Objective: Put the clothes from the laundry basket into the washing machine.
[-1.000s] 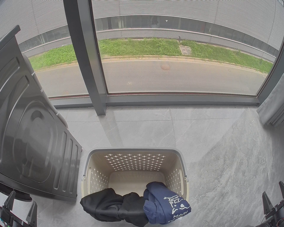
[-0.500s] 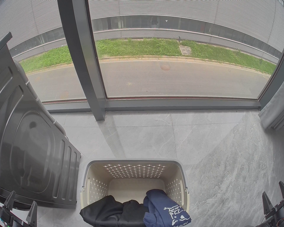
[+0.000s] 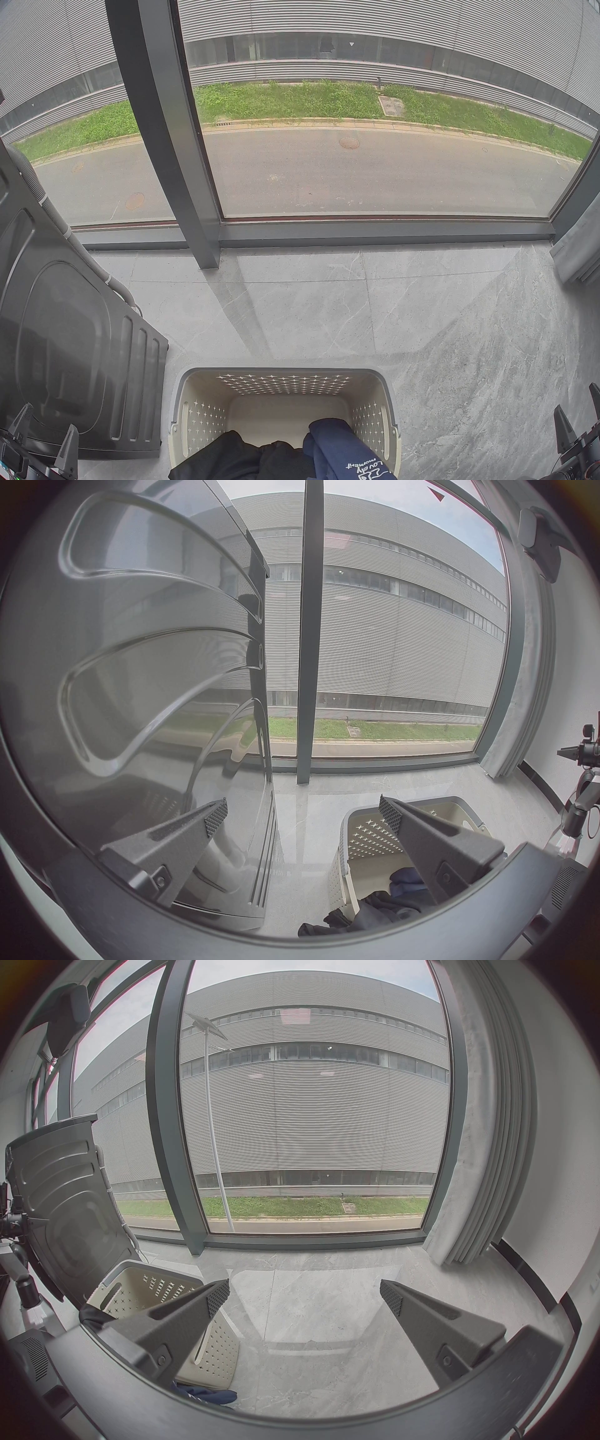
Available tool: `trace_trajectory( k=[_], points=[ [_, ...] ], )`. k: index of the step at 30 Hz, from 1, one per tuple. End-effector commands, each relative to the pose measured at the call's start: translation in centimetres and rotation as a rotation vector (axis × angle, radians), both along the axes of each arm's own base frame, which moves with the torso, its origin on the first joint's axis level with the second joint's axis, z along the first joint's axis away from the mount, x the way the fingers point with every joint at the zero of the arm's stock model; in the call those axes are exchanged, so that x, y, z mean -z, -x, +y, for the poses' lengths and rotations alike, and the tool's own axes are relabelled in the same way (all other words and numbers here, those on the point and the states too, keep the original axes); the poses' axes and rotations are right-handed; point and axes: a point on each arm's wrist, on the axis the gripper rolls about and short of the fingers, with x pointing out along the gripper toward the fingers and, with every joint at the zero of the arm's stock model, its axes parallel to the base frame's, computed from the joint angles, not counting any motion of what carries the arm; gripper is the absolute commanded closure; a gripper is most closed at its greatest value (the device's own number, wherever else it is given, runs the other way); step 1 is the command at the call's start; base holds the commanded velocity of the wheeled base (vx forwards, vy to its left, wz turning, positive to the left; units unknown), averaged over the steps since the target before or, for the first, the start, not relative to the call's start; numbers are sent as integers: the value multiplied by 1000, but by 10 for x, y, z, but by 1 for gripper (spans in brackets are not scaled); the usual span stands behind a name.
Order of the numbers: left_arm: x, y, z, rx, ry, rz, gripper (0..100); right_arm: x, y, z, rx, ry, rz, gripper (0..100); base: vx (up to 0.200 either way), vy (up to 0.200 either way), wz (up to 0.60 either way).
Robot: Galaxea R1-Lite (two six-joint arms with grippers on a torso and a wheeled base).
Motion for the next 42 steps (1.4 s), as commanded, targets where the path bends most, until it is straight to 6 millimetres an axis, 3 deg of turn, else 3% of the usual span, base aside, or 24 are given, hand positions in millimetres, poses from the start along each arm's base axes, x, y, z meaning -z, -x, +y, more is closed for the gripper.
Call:
trace_trajectory(
  k=[1, 24, 30, 42],
  points=[
    [4, 0, 0, -1, 1, 4, 0, 5, -1, 0, 0, 0, 11, 0, 0, 0, 0],
    [4, 0, 0, -1, 1, 6, 0, 5, -1, 0, 0, 0, 14, 0, 0, 0, 0],
    [4, 0, 0, -1, 1, 6, 0, 5, -1, 0, 0, 0, 12, 0, 200, 0, 0],
    [4, 0, 0, -1, 1, 7, 0, 5, -1, 0, 0, 0, 12, 0, 0, 0, 0]
  ],
)
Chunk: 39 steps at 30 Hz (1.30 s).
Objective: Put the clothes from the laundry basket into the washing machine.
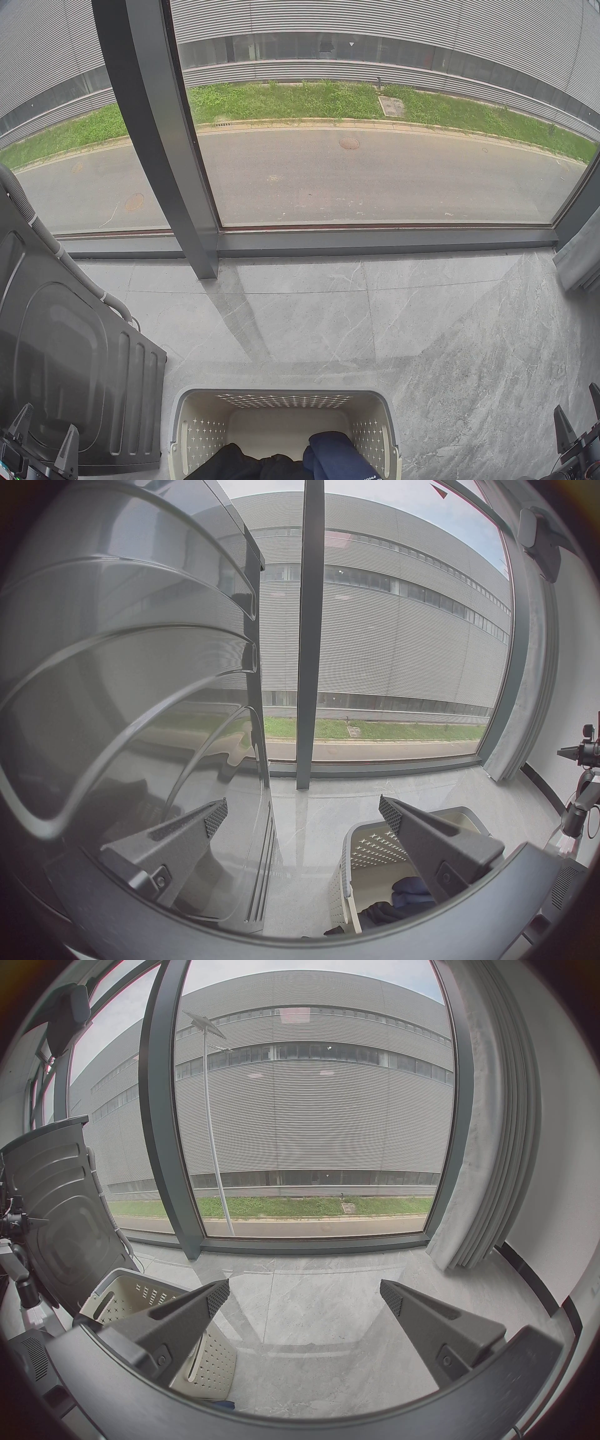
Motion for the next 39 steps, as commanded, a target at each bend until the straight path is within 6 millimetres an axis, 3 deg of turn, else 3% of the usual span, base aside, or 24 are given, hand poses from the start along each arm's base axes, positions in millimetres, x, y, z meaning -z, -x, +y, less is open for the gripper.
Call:
trace_trajectory(
  k=[1, 9, 39],
  points=[
    [4, 0, 0, -1, 0, 6, 0, 5, -1, 0, 0, 0, 11, 0, 0, 0, 0],
    [4, 0, 0, 1, 0, 3, 0, 5, -1, 0, 0, 0, 11, 0, 0, 0, 0],
    [4, 0, 0, 1, 0, 6, 0, 5, -1, 0, 0, 0, 12, 0, -200, 0, 0]
  ],
)
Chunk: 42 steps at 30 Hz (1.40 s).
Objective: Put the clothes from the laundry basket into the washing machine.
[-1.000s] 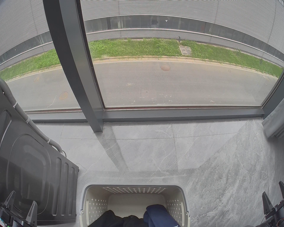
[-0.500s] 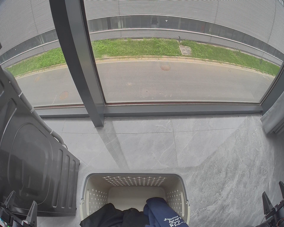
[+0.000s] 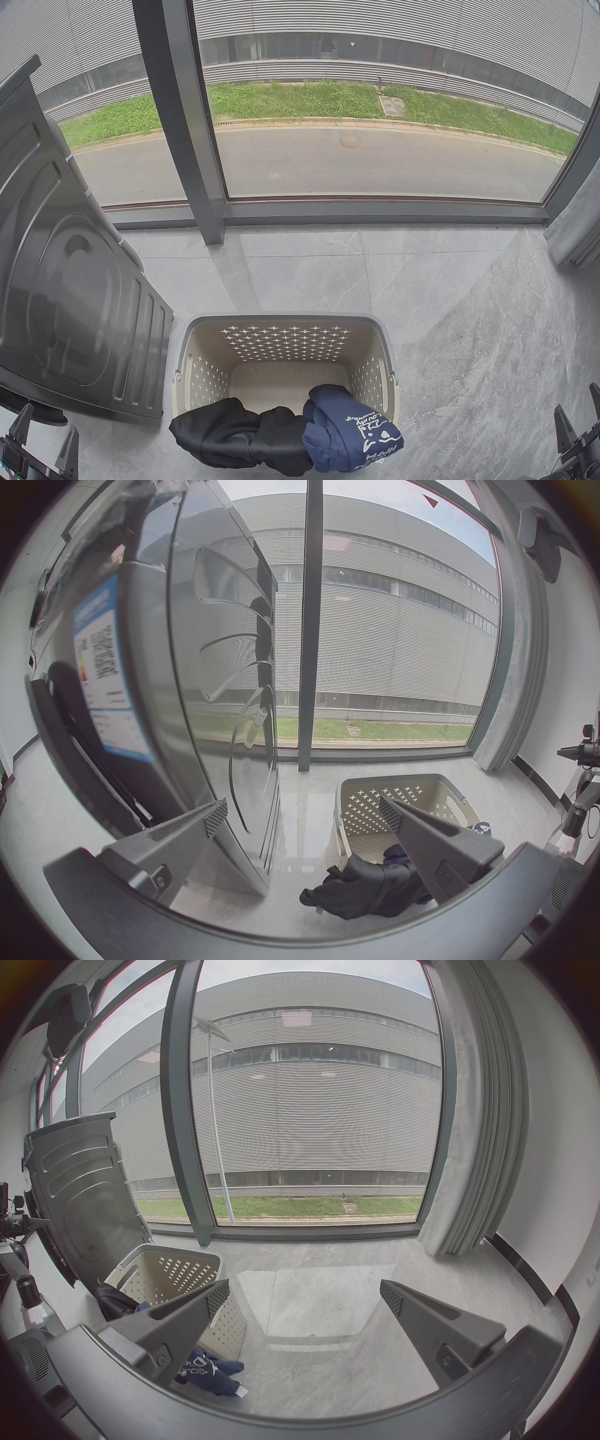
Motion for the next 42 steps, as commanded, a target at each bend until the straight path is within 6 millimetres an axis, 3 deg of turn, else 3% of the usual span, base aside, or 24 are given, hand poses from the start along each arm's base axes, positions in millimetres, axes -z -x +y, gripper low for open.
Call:
trace_trajectory(
  k=[1, 26, 33, 42],
  points=[
    [4, 0, 0, 0, 0, 6, 0, 5, -1, 0, -2, 0, 11, 0, -200, 0, 0],
    [4, 0, 0, -1, 0, 6, 0, 5, -1, 0, -2, 0, 12, 0, -200, 0, 0],
    [4, 0, 0, 0, 0, 6, 0, 5, -1, 0, -2, 0, 12, 0, 0, 0, 0],
    [4, 0, 0, 0, 0, 6, 0, 5, -1, 0, -2, 0, 12, 0, 0, 200, 0]
  ],
)
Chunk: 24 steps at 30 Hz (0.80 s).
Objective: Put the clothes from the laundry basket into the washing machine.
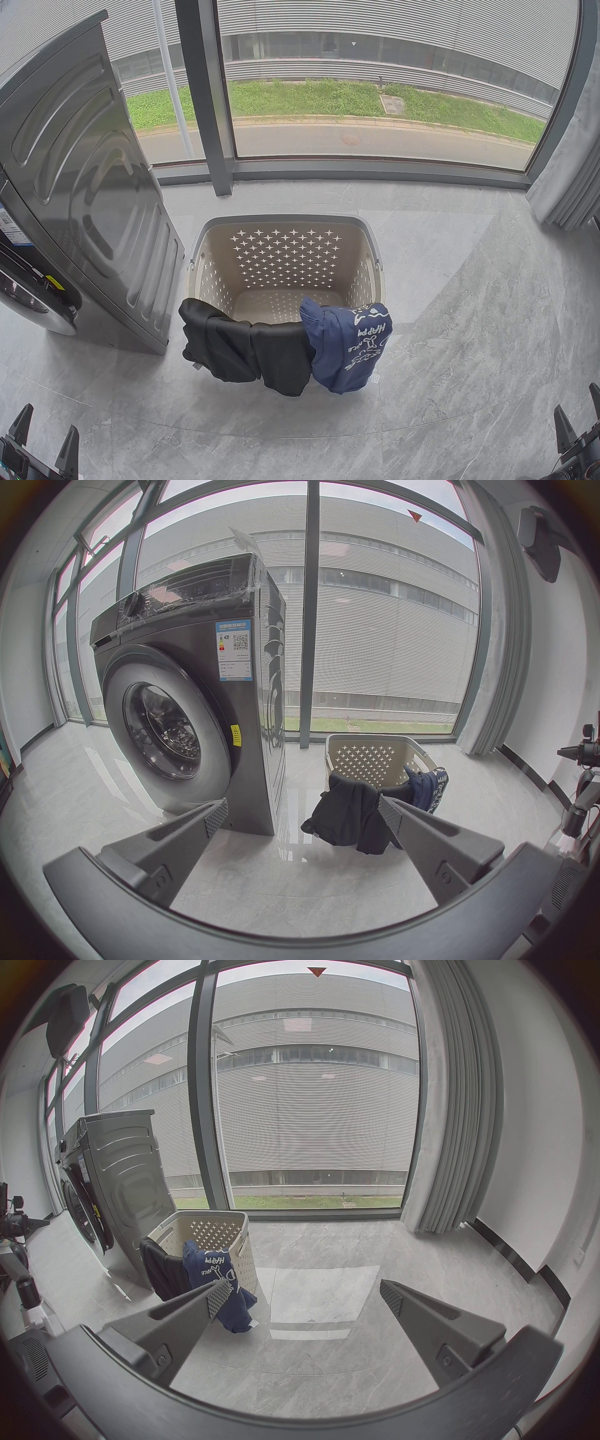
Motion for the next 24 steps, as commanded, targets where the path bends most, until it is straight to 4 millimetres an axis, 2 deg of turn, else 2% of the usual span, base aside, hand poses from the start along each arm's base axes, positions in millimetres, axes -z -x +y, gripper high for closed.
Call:
trace_trajectory(
  k=[1, 24],
  points=[
    [4, 0, 0, 0, 1, 6, 0, 5, -1, 0, 0, 0, 14, 0, 0, 200, 0],
    [4, 0, 0, 0, 2, 5, 0, 5, -1, 0, 0, 0, 11, 0, 0, 200, 0]
  ],
)
